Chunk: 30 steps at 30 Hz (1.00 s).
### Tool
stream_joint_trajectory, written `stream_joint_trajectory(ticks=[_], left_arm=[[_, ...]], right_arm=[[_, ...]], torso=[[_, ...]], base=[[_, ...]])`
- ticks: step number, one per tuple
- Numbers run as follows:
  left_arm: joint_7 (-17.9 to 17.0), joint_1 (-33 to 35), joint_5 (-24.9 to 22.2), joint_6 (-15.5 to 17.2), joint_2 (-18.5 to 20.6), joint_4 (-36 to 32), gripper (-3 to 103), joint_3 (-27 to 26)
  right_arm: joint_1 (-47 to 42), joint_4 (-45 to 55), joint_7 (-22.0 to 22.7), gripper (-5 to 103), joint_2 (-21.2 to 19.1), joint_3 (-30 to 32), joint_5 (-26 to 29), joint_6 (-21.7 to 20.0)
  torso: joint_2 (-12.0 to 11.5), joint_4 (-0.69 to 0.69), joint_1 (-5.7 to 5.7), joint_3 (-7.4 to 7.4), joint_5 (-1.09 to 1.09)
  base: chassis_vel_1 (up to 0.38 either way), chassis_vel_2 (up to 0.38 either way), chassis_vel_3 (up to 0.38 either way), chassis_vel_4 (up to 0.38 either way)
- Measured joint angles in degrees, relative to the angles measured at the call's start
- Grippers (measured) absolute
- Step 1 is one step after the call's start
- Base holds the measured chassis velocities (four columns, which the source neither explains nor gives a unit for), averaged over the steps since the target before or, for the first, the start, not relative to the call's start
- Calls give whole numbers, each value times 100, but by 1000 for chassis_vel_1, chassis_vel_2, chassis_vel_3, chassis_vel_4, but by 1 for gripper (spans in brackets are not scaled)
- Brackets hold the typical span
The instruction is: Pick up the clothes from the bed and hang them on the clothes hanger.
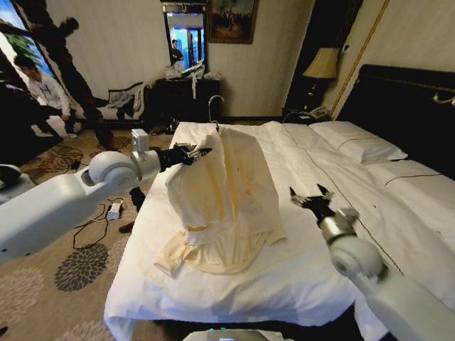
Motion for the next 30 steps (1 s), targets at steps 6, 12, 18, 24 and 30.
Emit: stream_joint_trajectory(ticks=[6, 12, 18, 24, 30], left_arm=[[-136, 79, -19, -5, -7, -62, 16, -83], [-240, 200, -145, -5, 44, -190, 16, -268], [-320, 836, -147, 7, 216, -339, 16, -738], [-382, 1209, -175, 34, 404, -456, 16, -1199], [-621, 1125, -350, 92, 449, -329, 16, -1492]], right_arm=[[-560, 138, -412, 100, 596, 421, -307, 348], [-1131, 292, -797, 100, 1317, 477, -313, 643], [-1386, 321, -967, 100, 1680, 445, -541, 921], [-1371, 315, -968, 100, 1673, 424, -558, 929], [-1355, 313, -960, 100, 1657, 410, -557, 928]], torso=[[0, 3, 0, 0, -1], [0, 1, 1, 0, 2], [0, 2, 0, 1, -1], [0, 3, 1, 1, -1], [0, 1, 1, 1, 0]], base=[[0, 0, 0, 0], [0, 0, 0, 0], [0, 0, 0, 0], [0, 0, 0, 0], [0, 0, 0, 0]])
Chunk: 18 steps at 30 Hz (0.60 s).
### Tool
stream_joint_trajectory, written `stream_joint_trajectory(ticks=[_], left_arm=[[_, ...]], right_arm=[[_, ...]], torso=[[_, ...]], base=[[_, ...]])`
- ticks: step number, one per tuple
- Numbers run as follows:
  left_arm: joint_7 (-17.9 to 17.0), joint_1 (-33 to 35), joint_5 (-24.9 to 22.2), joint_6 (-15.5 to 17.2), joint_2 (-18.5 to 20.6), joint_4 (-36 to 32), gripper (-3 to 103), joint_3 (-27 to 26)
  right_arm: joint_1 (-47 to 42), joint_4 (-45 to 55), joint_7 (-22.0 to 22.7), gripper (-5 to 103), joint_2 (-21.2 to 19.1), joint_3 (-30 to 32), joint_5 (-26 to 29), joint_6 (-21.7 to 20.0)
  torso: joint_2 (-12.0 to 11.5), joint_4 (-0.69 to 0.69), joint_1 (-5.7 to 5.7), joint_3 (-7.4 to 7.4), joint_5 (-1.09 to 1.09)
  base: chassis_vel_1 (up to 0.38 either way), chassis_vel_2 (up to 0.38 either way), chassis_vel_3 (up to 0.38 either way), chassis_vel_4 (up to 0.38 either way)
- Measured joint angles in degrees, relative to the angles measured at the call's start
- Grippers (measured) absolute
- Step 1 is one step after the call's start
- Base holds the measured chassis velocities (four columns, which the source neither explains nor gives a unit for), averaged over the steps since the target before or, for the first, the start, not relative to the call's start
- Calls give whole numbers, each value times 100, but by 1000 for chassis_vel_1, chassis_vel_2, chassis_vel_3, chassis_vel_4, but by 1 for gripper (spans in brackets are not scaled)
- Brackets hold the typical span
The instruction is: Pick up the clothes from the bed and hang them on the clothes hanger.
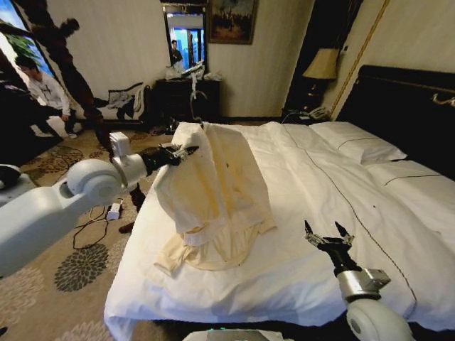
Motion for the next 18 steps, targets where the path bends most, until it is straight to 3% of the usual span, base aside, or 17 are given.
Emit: stream_joint_trajectory(ticks=[7, 16, 18], left_arm=[[-79, -231, -10, 100, 1, 403, 16, -177], [-381, -445, 95, 669, -248, 1088, 16, -457], [-443, -641, 28, 918, -368, 1363, 16, -476]], right_arm=[[9, -2, 9, 100, -9, -7, 2, -8], [18, -6, 16, 100, -16, -13, 6, -17], [20, -6, 17, 100, -18, -14, 7, -20]], torso=[[0, 0, 0, 0, 0], [0, 1, 0, 1, 0], [0, 1, 0, 1, 0]], base=[[0, 0, 0, 0], [0, 0, 0, 0], [0, 0, 0, 0]])
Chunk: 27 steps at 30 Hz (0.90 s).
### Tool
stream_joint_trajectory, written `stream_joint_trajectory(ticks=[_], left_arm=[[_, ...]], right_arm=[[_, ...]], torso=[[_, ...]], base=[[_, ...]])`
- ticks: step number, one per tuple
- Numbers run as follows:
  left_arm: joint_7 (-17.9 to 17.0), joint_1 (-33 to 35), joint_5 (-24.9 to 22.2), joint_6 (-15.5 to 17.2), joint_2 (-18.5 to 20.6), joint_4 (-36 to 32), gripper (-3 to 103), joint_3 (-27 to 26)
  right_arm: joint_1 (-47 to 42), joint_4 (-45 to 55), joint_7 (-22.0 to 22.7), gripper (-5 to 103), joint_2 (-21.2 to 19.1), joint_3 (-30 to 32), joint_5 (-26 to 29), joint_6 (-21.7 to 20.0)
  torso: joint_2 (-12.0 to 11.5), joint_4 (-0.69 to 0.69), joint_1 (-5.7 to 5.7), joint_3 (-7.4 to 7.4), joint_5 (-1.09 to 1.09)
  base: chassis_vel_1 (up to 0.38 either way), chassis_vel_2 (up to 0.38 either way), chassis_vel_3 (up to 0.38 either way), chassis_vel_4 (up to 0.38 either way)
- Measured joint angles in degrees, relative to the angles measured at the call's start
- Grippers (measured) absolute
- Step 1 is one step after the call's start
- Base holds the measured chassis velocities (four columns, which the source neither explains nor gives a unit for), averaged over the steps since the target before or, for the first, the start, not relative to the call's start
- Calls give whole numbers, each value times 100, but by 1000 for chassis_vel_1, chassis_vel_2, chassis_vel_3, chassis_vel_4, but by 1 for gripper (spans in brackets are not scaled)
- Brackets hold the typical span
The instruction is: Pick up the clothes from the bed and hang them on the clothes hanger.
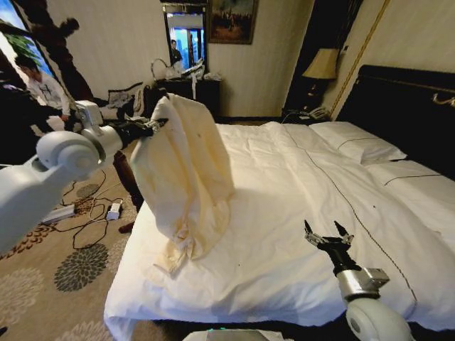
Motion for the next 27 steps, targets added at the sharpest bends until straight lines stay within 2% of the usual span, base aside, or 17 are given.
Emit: stream_joint_trajectory(ticks=[2, 3, 7, 9, 13, 14, 18, 19, 22, 23, 27], left_arm=[[-153, -206, -66, 282, -116, 251, 16, -4], [-153, -206, -66, 282, -116, 251, 16, -4], [-469, -733, -82, 627, -393, 722, 16, 199], [-525, -882, -91, 675, -474, 834, 16, 268], [-640, -1683, -110, 852, -790, 1387, 16, 720], [-640, -1683, -110, 852, -790, 1387, 16, 720], [-715, -2581, -98, 1020, -1089, 2031, 16, 1184], [-715, -2581, -98, 1020, -1089, 2031, 16, 1184], [-783, -3163, -87, 1122, -1337, 2604, 16, 1471], [-783, -3163, -87, 1122, -1337, 2604, 16, 1471], [-805, -3623, -85, 1299, -1633, 3345, 16, 1699]], right_arm=[[1, 0, 1, 100, -1, -1, 1, -1], [1, 0, 1, 100, -1, -1, 1, -1], [2, 0, 3, 100, -2, -4, 3, -4], [2, -1, 3, 100, -2, -4, 4, -4], [4, -1, 5, 100, -2, -5, 4, -7], [4, -1, 5, 100, -2, -5, 4, -7], [4, -1, 6, 100, -3, -5, 4, -8], [4, -1, 6, 100, -3, -5, 4, -8], [3, -1, 7, 100, -3, -5, 4, -8], [3, -1, 7, 100, -3, -5, 4, -8], [5, -1, 7, 100, -3, -5, 4, -8]], torso=[[0, 0, 0, 0, 0], [0, 0, 0, 0, 0], [0, 0, 0, 0, 0], [0, 1, 0, 0, 0], [0, -1, 0, 0, 1], [0, -1, 0, 0, 1], [0, 1, 0, 0, 1], [0, 1, 0, 0, 1], [0, 0, 0, 0, 3], [0, 0, 0, 0, 3], [0, 0, 1, 0, 0]], base=[[0, 0, 0, 0], [0, 0, 0, 0], [0, 0, 0, 0], [0, 0, 0, 0], [0, 0, 0, 0], [0, 0, 0, 0], [0, 0, 0, 0], [0, 0, 0, 0], [0, 0, 0, 0], [0, 0, 0, 0], [0, 0, 0, 0]])
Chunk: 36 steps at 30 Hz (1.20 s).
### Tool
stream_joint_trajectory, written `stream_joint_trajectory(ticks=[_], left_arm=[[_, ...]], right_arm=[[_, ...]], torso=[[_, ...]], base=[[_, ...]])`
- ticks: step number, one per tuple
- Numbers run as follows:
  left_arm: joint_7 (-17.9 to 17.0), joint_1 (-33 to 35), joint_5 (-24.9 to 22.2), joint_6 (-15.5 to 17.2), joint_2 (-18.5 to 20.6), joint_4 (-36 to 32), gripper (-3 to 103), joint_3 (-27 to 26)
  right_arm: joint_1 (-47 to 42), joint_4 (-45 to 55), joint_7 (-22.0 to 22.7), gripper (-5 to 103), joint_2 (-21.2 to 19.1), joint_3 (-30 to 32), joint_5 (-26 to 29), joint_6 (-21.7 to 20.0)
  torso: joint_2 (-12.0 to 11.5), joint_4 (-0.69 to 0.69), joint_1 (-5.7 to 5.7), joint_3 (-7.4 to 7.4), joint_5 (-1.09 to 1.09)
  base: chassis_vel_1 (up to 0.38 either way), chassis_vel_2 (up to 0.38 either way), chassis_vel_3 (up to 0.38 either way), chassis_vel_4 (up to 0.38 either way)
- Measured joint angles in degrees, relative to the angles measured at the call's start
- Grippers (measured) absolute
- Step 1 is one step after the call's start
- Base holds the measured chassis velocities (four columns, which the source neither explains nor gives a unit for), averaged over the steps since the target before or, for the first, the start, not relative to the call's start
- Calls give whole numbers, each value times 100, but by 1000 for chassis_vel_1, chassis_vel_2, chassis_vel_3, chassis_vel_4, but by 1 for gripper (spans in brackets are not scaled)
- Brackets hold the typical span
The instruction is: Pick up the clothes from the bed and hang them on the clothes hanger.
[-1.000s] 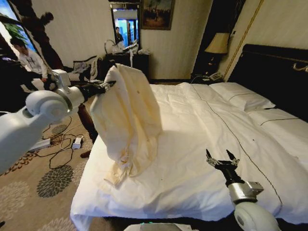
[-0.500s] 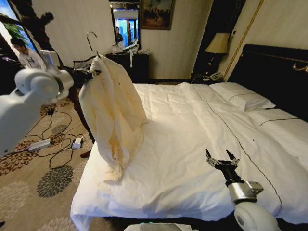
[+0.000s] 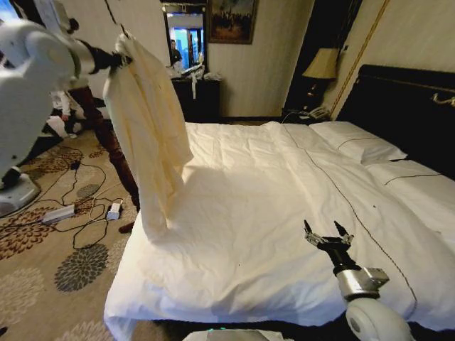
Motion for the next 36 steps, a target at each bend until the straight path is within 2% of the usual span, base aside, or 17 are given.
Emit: stream_joint_trajectory(ticks=[8, 15, 22, 36], left_arm=[[-18, -180, 68, 102, -172, 604, 16, 144], [43, -222, 150, 98, -160, 812, 16, 163], [162, -274, 276, 51, -46, 954, 16, 248], [111, -167, 220, 56, 338, 787, 16, 213]], right_arm=[[0, 0, 0, 100, -1, 0, 0, 0], [0, 0, 0, 100, 0, 0, 0, 0], [0, 0, 0, 100, 0, 0, 0, 0], [0, 0, 0, 100, -1, -1, 0, 0]], torso=[[0, 0, 0, 0, -1], [0, 0, -1, -1, 1], [0, 0, -1, -1, 0], [0, 1, -1, -1, 0]], base=[[0, 0, 0, 0], [0, 0, 0, 0], [0, 0, 0, 0], [0, 0, 0, 0]])
